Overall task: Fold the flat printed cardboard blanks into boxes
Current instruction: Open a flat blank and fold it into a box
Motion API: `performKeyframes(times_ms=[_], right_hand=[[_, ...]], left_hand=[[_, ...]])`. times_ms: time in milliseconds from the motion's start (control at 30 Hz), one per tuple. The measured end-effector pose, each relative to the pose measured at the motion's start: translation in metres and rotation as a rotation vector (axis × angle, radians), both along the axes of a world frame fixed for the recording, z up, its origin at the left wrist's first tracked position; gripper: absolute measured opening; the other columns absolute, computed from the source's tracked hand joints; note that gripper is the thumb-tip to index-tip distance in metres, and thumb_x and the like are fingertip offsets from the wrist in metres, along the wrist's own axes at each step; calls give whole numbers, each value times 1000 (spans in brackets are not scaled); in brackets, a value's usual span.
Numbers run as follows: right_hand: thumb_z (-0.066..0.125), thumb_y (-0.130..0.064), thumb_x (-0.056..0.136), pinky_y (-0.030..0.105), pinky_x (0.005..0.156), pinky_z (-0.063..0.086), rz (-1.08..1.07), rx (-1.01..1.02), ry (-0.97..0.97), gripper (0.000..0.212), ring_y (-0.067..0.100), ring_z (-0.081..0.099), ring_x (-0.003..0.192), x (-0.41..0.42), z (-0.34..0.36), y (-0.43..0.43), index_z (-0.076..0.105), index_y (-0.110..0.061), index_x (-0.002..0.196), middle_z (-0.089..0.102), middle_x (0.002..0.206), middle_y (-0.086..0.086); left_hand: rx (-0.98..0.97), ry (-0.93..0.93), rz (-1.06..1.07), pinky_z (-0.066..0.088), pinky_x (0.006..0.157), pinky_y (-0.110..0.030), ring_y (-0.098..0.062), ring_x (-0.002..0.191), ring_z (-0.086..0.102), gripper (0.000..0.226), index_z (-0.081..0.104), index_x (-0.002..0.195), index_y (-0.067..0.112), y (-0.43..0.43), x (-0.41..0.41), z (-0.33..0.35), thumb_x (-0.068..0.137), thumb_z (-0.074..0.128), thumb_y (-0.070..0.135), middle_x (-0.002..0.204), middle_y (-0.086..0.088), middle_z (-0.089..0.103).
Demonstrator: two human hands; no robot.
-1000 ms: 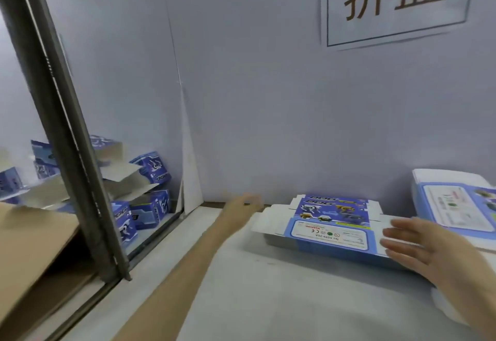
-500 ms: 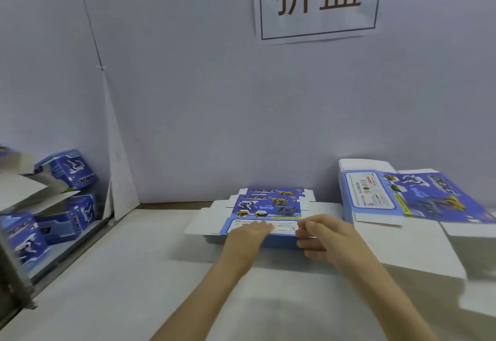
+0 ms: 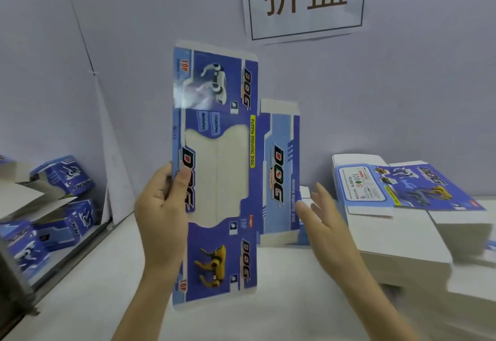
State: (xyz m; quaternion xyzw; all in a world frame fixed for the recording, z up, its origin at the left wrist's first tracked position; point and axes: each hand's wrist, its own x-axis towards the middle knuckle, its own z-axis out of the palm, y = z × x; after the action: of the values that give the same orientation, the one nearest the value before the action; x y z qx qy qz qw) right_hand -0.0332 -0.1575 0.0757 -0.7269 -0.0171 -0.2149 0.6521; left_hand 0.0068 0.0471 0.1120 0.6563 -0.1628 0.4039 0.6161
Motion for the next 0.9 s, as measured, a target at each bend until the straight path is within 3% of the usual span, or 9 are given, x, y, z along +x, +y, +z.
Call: performKeyframes(times_ms=[100,167,300,367,433,600,733,833,900], right_hand=[[52,-38,89,15,61,54,45,115,-133,46,-6,63,99,-8,6,4,43,-34,134,60,115,-15],[54,-38,84,14,57,54,9,132,-226,46,-5,63,99,-13,13,2,45,-39,129,62,109,-19],[54,-42,81,12,50,51,-62,83,-302,33,-7,65,91,-21,20,-4,51,-41,114,64,99,-26],[52,-45,80,10,49,50,-85,95,-308,43,-12,63,90,-21,22,-7,44,-47,122,62,97,-28],[50,-49,79,7,49,48,-86,81,-321,53,-17,60,90,-20,23,-10,37,-48,131,59,99,-33],[57,-50,85,7,56,50,26,59,-313,44,-16,59,98,-15,20,-8,42,-49,127,60,99,-39],[56,-46,86,16,55,54,35,193,-248,23,0,69,92,-13,19,-16,59,-46,109,70,98,-21],[48,-52,82,15,56,53,24,112,-230,20,-1,69,87,-18,26,-24,64,-49,94,72,91,-22],[50,-52,84,17,58,54,16,71,-255,20,2,69,90,-22,30,-22,62,-48,100,71,94,-21]], left_hand=[[-154,88,-148,45,48,-7,2,54,60,14,66,95,25,-9,-12,-2,96,52,26,63,4,64],[-163,146,-173,42,45,-5,1,53,60,18,65,103,22,-16,-15,-6,97,49,27,67,-2,60],[-128,243,-227,60,73,-28,-10,108,64,48,52,133,25,-34,-19,-10,90,47,44,118,8,66],[-116,285,-245,58,85,-42,-14,120,57,63,39,144,32,-41,-23,-10,84,45,52,131,8,57],[-120,300,-258,58,84,-45,-15,123,54,67,32,147,36,-44,-24,-9,83,40,55,135,9,53],[-137,289,-367,61,72,-31,-5,117,58,53,38,135,48,-52,-25,-12,82,39,55,124,16,59],[-134,288,-354,58,61,-23,-16,108,64,49,49,129,30,-39,-16,-14,82,49,44,115,5,65],[-159,259,-389,54,54,-17,-5,94,68,46,52,126,25,-29,-12,-10,83,48,43,102,13,70],[-140,214,-393,47,48,-9,3,74,66,40,52,120,25,-31,-15,-8,84,46,42,82,20,68]])
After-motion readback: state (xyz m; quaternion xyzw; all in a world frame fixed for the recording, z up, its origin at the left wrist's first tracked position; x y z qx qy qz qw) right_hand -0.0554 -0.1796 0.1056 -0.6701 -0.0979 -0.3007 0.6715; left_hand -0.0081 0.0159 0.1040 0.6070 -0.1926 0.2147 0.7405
